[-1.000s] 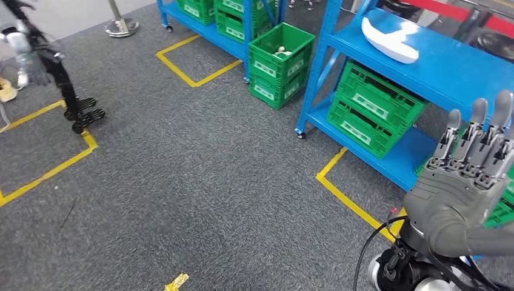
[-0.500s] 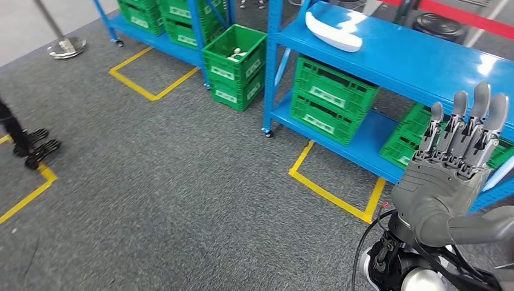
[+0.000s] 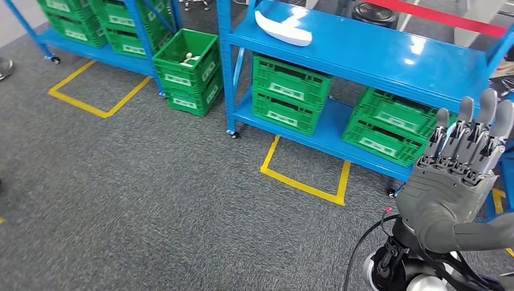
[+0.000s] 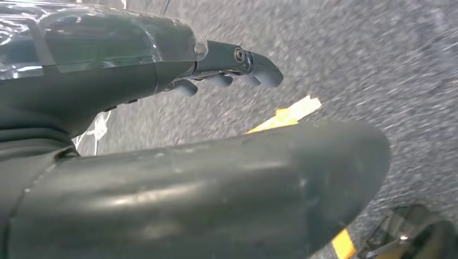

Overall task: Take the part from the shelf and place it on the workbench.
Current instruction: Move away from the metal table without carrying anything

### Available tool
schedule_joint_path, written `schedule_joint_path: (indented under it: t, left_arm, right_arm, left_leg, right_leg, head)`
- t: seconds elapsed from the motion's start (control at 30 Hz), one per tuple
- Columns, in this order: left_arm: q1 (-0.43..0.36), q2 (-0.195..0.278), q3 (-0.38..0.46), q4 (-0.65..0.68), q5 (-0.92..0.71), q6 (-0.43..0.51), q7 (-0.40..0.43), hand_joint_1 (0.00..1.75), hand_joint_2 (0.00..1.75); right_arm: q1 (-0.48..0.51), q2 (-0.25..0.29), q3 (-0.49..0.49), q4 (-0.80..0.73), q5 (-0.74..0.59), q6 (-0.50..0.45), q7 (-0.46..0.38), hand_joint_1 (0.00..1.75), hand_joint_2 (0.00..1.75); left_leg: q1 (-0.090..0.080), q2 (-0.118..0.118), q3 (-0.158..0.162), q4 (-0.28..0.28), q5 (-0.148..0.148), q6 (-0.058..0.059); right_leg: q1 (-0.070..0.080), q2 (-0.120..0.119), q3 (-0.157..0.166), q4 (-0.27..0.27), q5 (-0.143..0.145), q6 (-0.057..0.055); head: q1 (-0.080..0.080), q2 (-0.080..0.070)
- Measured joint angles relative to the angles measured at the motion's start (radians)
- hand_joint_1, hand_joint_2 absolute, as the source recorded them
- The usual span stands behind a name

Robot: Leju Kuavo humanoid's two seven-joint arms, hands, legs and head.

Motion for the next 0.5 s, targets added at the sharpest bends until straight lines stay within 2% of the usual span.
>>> schedule_joint_path:
  t: [0.03,0.07,0.1,0.13,0.17,0.2,0.27,0.3,0.33,0.37,0.4,0.43,0.47,0.5]
  left_arm:
    - [-0.001,0.0,0.0,0.0,0.0,0.0,0.0,0.0,0.0]
    - [-0.002,-0.001,0.0,0.0,0.0,0.0,0.0,0.0,0.0]
    - [-0.003,-0.001,0.0,0.0,0.0,0.0,0.0,0.0,0.0]
    - [-0.003,0.0,-0.001,0.0,0.0,0.0,0.0,0.0,0.0]
    - [-0.004,0.0,-0.001,0.0,0.0,0.0,0.0,0.0,0.0]
    - [-0.006,0.0,-0.001,-0.001,0.0,0.001,0.0,0.0,0.0]
    - [-0.009,0.0,-0.003,-0.003,0.002,0.001,-0.001,0.0,0.0]
    - [-0.009,0.0,-0.004,-0.004,0.003,0.002,-0.001,0.0,0.0]
    - [-0.008,0.0,-0.005,-0.004,0.004,0.002,-0.001,0.0,0.0]
    - [-0.007,0.001,-0.007,-0.004,0.005,0.002,-0.001,0.0,0.0]
    - [-0.005,0.001,-0.007,-0.004,0.006,0.001,-0.001,0.0,0.0]
    - [-0.003,0.001,-0.008,-0.004,0.006,0.001,-0.001,0.0,0.0]
    - [-0.003,0.001,-0.009,-0.004,0.006,0.001,-0.001,0.0,0.0]
    - [-0.003,0.001,-0.01,-0.004,0.006,0.001,0.0,0.0,0.0]
  right_arm:
    - [0.0,0.0,0.0,0.001,0.0,0.0,0.0,0.0,0.0]
    - [-0.001,0.001,0.0,0.001,0.0,-0.001,0.0,0.0,0.0]
    - [0.0,0.001,0.0,0.002,-0.001,-0.001,0.0,0.0,0.0]
    - [0.0,0.001,0.001,0.003,-0.001,-0.001,0.0,0.0,0.0]
    - [0.001,0.002,0.001,0.003,-0.001,-0.001,0.0,0.0,0.0]
    - [0.003,0.002,0.002,0.003,-0.001,-0.001,0.0,0.0,0.0]
    - [0.002,0.002,0.002,0.003,-0.002,-0.002,-0.003,0.0,0.0]
    - [0.001,0.002,0.003,0.002,-0.002,-0.002,-0.005,0.0,0.0]
    - [0.0,0.003,0.003,0.003,-0.003,-0.002,-0.006,0.0,0.0]
    - [0.001,0.003,0.003,0.003,-0.003,-0.002,-0.007,0.0,0.0]
    - [0.002,0.003,0.003,0.004,-0.005,-0.002,-0.007,0.0,0.0]
    - [0.002,0.003,0.004,0.005,-0.006,-0.003,-0.007,0.0,0.0]
    - [0.002,0.003,0.004,0.005,-0.008,-0.003,-0.007,0.0,0.0]
    - [0.002,0.003,0.004,0.006,-0.009,-0.003,-0.008,0.0,0.0]
  left_leg:
    - [-0.002,0.011,0.007,0.0,-0.006,-0.005]
    - [-0.004,0.02,0.011,0.0,-0.011,-0.01]
    - [-0.007,0.029,0.015,-0.001,-0.014,-0.015]
    - [-0.009,0.038,0.017,-0.002,-0.017,-0.02]
    - [-0.01,0.048,0.022,-0.004,-0.019,-0.024]
    - [-0.008,0.04,0.026,-0.005,-0.024,-0.03]
    - [-0.003,-0.022,0.014,0.033,-0.054,-0.037]
    - [-0.001,-0.059,-0.011,0.085,-0.082,-0.038]
    - [-0.001,-0.081,-0.049,0.155,-0.112,-0.038]
    - [-0.002,-0.085,-0.09,0.226,-0.135,-0.038]
    - [-0.003,-0.084,-0.124,0.276,-0.142,-0.037]
    - [-0.004,-0.083,-0.143,0.291,-0.129,-0.035]
    - [-0.004,-0.085,-0.143,0.266,-0.094,-0.032]
    - [-0.004,-0.098,-0.126,0.209,-0.047,-0.028]
  right_leg:
    - [0.005,-0.023,0.031,-0.064,0.028,-0.004]
    - [0.009,-0.043,0.055,-0.114,0.044,-0.01]
    - [0.014,-0.059,0.068,-0.141,0.046,-0.016]
    - [0.019,-0.065,0.07,-0.147,0.039,-0.022]
    - [0.019,-0.056,0.069,-0.15,0.038,-0.028]
    - [0.018,-0.046,0.07,-0.152,0.038,-0.034]
    - [0.013,-0.027,0.076,-0.159,0.039,-0.047]
    - [0.012,-0.018,0.079,-0.162,0.039,-0.052]
    - [0.012,-0.007,0.079,-0.162,0.038,-0.056]
    - [0.014,0.007,0.08,-0.162,0.037,-0.059]
    - [0.016,0.021,0.081,-0.161,0.036,-0.061]
    - [0.017,0.037,0.083,-0.161,0.035,-0.062]
    - [0.018,0.052,0.086,-0.16,0.033,-0.062]
    - [0.018,0.067,0.091,-0.16,0.031,-0.061]
  head:
    - [0.004,0.0]
    - [0.008,0.0]
    - [0.009,0.0]
    - [0.01,0.0]
    - [0.009,0.0]
    - [0.008,0.0]
    - [0.004,0.0]
    - [-0.001,0.0]
    - [-0.007,0.0]
    - [-0.014,0.0]
    - [-0.021,0.0]
    - [-0.026,0.0]
    - [-0.029,0.0]
    - [-0.032,0.0]
